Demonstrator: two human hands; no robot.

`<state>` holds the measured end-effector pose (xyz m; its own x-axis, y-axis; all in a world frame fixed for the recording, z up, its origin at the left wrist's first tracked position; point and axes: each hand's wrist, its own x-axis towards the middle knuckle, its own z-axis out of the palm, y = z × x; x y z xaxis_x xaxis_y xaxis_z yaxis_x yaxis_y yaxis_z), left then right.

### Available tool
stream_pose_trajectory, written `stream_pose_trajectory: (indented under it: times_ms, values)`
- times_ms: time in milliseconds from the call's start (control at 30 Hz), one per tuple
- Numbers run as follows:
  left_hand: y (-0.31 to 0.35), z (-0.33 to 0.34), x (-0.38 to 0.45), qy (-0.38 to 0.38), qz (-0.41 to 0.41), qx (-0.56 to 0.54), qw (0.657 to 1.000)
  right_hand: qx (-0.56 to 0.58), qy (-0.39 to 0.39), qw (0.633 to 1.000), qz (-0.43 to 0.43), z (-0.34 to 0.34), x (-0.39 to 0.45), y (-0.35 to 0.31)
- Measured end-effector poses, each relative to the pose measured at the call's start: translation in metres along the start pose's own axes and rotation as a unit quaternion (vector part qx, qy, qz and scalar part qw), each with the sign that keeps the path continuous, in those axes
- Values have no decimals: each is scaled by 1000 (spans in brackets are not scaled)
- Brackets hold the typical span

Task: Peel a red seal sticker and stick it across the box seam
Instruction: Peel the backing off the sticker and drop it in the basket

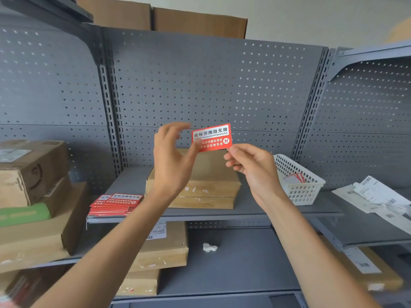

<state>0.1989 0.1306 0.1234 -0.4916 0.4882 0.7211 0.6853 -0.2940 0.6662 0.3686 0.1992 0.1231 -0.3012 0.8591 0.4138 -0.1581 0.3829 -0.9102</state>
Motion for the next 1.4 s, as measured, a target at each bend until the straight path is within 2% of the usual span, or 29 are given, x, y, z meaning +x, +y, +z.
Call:
stream_pose_trajectory:
  times_ms: [33, 100, 267, 533, 933, 1400]
  values:
    - [2, 1, -2, -19, 43, 9, 999, -10, 1, 1000, -16, 2, 0, 0]
    - [11, 4, -5, -71, 69, 10, 995, -33, -1, 998, -47, 7, 0, 1]
    - [15, 5, -9, -97, 63, 24, 993, -55, -14, 994, -96, 16, -1, -1]
    - [16, -4, -9, -127, 34, -32, 991, -107, -39, 984, -139, 21, -3, -1]
    - [10, -7, -9, -149, 60, -21, 987, -112, -53, 984, -130, 25, -11, -5]
    - [8, -6, -4, -149, 65, 6, 987, -110, -25, 988, -106, 31, -7, -1]
